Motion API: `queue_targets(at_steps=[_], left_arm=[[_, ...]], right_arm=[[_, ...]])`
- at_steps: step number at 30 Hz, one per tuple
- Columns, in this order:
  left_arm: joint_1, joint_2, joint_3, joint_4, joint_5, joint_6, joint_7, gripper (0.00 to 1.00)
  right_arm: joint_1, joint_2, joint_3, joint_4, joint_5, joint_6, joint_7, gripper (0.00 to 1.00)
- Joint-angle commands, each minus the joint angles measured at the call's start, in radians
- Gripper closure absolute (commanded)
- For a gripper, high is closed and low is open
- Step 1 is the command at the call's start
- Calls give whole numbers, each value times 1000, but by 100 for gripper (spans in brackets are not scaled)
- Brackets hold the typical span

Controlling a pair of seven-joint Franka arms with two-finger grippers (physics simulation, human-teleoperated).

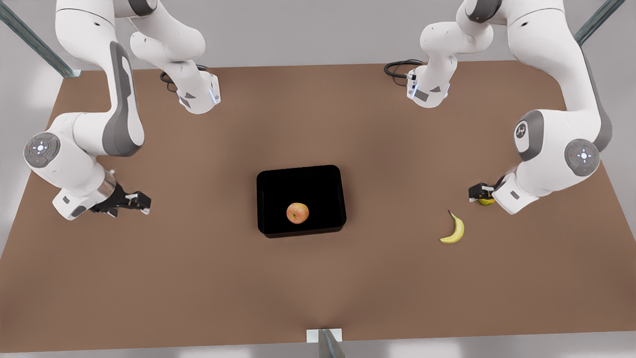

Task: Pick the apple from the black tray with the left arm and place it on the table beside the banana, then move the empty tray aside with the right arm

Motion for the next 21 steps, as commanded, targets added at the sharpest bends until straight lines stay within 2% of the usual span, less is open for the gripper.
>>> queue_targets(at_steps=[1,6,8,11,15,17,19,21], left_arm=[[-1,2,0,2,7,80,-121,0],[-288,2,-48,63,-30,108,-224,0],[-360,48,-74,81,7,113,-438,0],[-535,79,-74,81,177,237,-739,0],[-659,194,-74,69,212,266,-986,0],[-656,252,-74,68,134,353,-1045,0],[-679,314,-72,78,145,468,-1142,0],[-699,378,-71,135,217,479,-1220,0]], right_arm=[[1,0,0,1,1,60,-35,0],[1,10,0,2,-1,60,-35,0],[3,12,0,2,-1,60,-35,0],[3,12,1,2,-1,60,-35,0],[3,13,1,2,-2,60,-35,0],[3,13,1,2,-2,60,-35,0],[3,13,1,2,-2,60,-35,0],[3,13,1,2,-2,60,-35,0]])
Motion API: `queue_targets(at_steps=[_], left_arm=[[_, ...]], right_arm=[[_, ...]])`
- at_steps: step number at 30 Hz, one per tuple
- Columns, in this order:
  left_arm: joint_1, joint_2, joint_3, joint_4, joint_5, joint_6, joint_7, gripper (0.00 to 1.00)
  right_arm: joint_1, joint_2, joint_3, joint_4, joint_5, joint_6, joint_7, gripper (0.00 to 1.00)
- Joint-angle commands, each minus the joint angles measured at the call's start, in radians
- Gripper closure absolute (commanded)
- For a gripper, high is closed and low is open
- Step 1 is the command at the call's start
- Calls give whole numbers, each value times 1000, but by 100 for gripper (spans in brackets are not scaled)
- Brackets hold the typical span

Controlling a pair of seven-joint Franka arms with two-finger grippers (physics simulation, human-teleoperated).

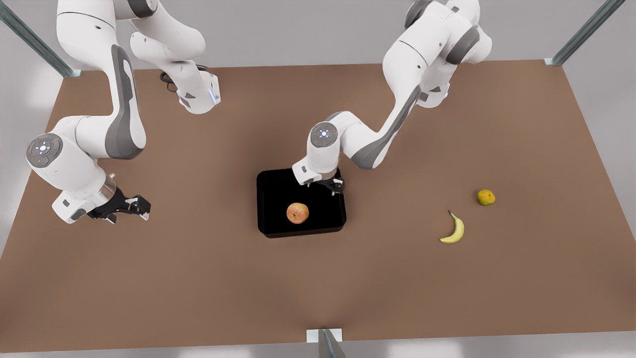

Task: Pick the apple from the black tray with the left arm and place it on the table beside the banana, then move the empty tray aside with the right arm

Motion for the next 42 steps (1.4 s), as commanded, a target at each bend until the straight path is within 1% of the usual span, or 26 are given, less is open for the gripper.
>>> queue_targets(at_steps=[1,2,3,4,5,7,8,9,12,15,17,18,20,22,31,37,38,39,42], left_arm=[[-19,44,1,37,68,126,-751,0],[-35,56,2,57,71,124,-840,0],[-62,94,2,129,102,80,-889,0],[-88,176,4,256,142,14,-894,0],[-90,205,5,281,150,14,-891,0],[-90,207,7,281,171,31,-889,0],[-90,211,7,282,173,37,-888,0],[-90,222,8,287,173,58,-888,0],[-90,276,11,348,173,73,-889,0],[-98,348,39,434,177,72,-918,0],[-125,363,74,434,177,75,-918,0],[-130,377,74,434,177,80,-915,0],[-156,375,68,408,240,69,-860,0],[-167,371,67,405,234,64,-817,0],[-173,398,65,376,260,150,-803,0],[-173,423,66,377,323,152,-777,0],[-171,421,66,376,344,152,-727,0],[-167,411,66,344,343,152,-690,0],[-165,411,66,336,343,170,-688,0]], right_arm=[[0,1,0,1,1,1,-13,0],[0,1,1,1,1,1,-13,0],[0,1,1,1,1,1,-13,0],[0,1,1,1,1,1,-13,0],[0,1,1,1,1,1,-13,0],[2,16,1,-1,3,-2,-12,0],[-2,94,1,14,1,1,-13,0],[-2,142,1,77,1,-2,-13,0],[-2,142,0,79,1,-2,-12,0],[-2,116,3,126,1,-98,-12,0],[-2,116,3,129,1,-104,-10,0],[-2,116,3,129,1,-104,-10,0],[-2,116,3,131,1,-104,-10,0],[-2,116,3,131,1,-106,-10,0],[-2,116,3,132,1,-106,-10,0],[-2,114,3,132,1,-106,-10,0],[-2,116,4,132,1,-106,-10,0],[-2,116,4,132,1,-106,-10,0],[-2,114,4,136,1,-108,-10,0]])
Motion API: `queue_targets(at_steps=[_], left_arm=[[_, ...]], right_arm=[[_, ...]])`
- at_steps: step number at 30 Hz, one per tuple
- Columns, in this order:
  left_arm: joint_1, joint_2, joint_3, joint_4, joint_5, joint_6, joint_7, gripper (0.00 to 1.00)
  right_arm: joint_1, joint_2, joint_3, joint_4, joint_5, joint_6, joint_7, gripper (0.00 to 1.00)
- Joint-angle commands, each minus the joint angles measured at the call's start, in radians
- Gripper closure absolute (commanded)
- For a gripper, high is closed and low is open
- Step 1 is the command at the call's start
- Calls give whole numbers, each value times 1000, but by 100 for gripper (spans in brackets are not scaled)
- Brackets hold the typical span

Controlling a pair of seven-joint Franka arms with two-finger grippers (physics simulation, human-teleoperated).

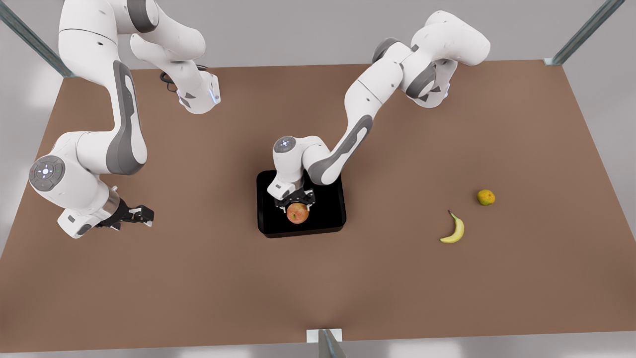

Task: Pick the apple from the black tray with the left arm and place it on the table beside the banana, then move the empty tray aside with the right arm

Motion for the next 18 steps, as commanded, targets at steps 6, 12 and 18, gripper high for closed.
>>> queue_targets(at_steps=[6,12,18], left_arm=[[-1,12,5,-2,16,41,19,0],[-1,39,18,-2,36,59,16,0],[-1,55,32,-2,35,76,-2,0]], right_arm=[[0,0,-2,8,1,-9,-1,0],[0,0,-2,8,1,-7,-1,0],[0,0,-2,8,1,-7,-1,0]])
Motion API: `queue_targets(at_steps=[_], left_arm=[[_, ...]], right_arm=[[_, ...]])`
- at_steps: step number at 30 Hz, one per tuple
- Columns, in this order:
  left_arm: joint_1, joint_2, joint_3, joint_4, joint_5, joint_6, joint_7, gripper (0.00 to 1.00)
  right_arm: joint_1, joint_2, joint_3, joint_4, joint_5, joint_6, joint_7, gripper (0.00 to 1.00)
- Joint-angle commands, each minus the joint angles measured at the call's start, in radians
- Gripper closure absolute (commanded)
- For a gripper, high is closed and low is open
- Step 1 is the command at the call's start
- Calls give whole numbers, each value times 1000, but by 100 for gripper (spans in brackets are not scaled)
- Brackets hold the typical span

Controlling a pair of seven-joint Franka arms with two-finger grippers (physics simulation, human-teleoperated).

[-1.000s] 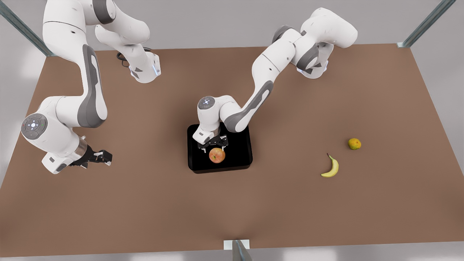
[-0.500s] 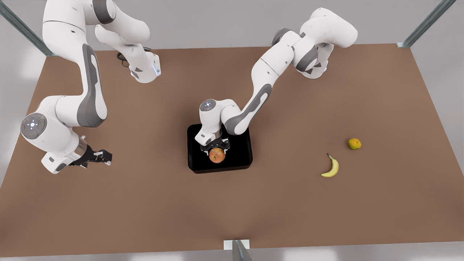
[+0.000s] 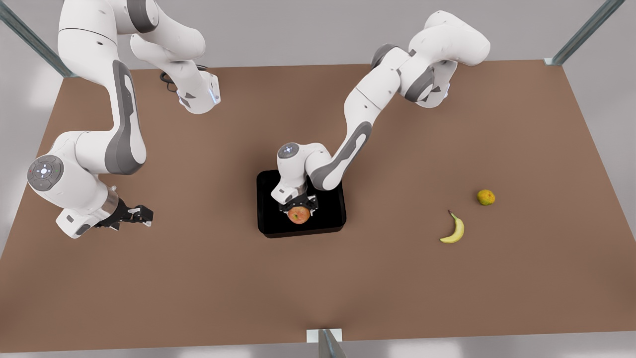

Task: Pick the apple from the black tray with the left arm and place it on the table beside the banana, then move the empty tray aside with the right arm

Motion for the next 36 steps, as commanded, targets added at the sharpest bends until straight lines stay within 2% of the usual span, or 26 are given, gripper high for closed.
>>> queue_targets(at_steps=[1,2,3,4,5,7,10,13,14,15,17,19,20,21,24,27,31,32,33,36], left_arm=[[0,0,3,0,1,14,-18,0],[0,0,3,2,-2,14,-32,17],[0,0,3,2,-4,14,-41,18],[2,-8,3,2,-4,14,-38,13],[6,-15,3,0,-7,6,-30,13],[6,-89,-11,-18,-46,-106,11,13],[52,-386,-10,-311,-180,-170,186,13],[199,-707,-10,-656,-271,-158,459,13],[261,-712,-10,-665,-287,-150,545,13],[333,-716,-10,-667,-318,-152,655,13],[422,-696,-8,-665,-333,-133,780,13],[451,-630,-8,-667,-332,-72,800,13],[466,-615,-7,-667,-329,-63,809,13],[486,-612,-7,-667,-330,-61,841,13],[522,-563,-5,-668,-326,-28,887,13],[555,-534,-5,-674,-321,15,912,13],[588,-534,-2,-745,-321,86,942,13],[588,-534,1,-747,-321,86,941,9],[588,-543,1,-747,-320,83,939,0],[588,-560,1,-748,-320,75,933,0]], right_arm=[[0,-1,0,1,1,-1,-2,0],[0,-1,0,1,1,-1,-2,0],[0,-1,0,1,1,-1,-2,0],[0,-1,0,1,1,-1,-2,0],[0,-1,0,1,1,-1,-2,0],[0,-1,0,1,1,-1,-2,0],[0,-1,0,1,1,-1,-2,0],[0,-1,0,1,1,-1,-2,0],[0,-1,0,1,1,-1,-3,0],[2,-24,3,30,1,-79,-2,0],[2,-32,101,198,3,-388,72,0],[2,-30,328,323,4,-594,328,0],[2,-30,443,332,0,-607,489,0],[3,-24,511,332,0,-607,543,0],[130,86,531,332,12,-551,853,0],[147,188,526,255,9,-338,960,0],[146,181,469,195,21,-301,1097,0],[147,181,457,178,19,-297,1086,0],[147,185,452,169,19,-295,1080,0],[152,189,425,50,19,-169,1080,0]])
